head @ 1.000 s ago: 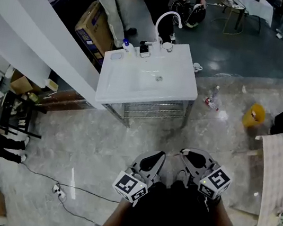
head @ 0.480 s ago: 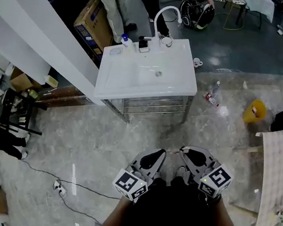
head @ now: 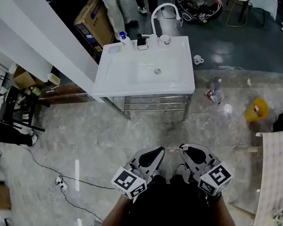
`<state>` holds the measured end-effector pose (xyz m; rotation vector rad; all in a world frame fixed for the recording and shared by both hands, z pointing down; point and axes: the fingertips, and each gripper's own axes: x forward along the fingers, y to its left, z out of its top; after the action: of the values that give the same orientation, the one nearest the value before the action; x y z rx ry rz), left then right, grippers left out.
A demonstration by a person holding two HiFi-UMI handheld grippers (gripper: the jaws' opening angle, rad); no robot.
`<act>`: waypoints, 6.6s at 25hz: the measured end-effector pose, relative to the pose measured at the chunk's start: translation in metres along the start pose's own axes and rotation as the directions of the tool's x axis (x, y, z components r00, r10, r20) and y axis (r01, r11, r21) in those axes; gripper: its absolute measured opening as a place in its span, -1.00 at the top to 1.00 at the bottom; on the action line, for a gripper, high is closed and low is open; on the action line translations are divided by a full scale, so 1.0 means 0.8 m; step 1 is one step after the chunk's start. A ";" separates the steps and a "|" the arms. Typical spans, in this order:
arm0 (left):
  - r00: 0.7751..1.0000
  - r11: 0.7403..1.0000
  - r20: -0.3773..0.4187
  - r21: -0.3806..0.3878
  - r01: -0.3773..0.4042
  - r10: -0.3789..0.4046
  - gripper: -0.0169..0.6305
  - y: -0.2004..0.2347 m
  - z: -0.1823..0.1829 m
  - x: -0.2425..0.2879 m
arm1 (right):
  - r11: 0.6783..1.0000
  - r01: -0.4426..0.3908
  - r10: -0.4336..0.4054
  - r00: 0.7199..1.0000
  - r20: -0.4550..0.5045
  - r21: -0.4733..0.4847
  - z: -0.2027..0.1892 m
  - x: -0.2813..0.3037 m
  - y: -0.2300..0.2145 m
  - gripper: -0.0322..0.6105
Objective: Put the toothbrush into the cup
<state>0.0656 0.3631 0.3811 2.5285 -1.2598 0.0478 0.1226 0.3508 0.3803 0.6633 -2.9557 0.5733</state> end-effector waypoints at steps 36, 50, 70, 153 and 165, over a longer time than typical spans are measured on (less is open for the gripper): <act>1.000 0.999 0.001 0.035 0.000 0.000 0.91 0.231 0.053 0.062 | 0.993 0.082 -0.086 0.995 -0.044 -0.085 0.056 0.194 -0.099 0.79; 0.997 0.997 -0.038 -0.011 0.071 -0.071 0.91 0.278 0.056 0.085 | 0.987 0.150 -0.154 0.986 -0.064 -0.066 0.074 0.229 -0.121 0.79; 0.999 1.000 -0.031 -0.016 0.014 -0.014 0.91 0.341 0.111 0.212 | 0.999 0.025 -0.025 1.000 -0.004 -0.022 0.141 0.286 -0.267 0.79; 0.985 0.995 -0.148 -0.062 0.084 -0.093 0.91 0.609 0.134 0.473 | 0.986 0.124 -0.125 0.992 -0.006 0.109 0.231 0.520 -0.603 0.79; 0.976 0.991 -0.195 -0.104 0.082 -0.101 0.91 0.641 0.097 0.524 | 0.982 0.128 -0.127 0.992 -0.013 0.139 0.213 0.575 -0.685 0.79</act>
<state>-0.0880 -0.2721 0.5128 2.4270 -1.0420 0.2112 -0.0584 -0.3561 0.4728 0.8555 -2.8622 0.7729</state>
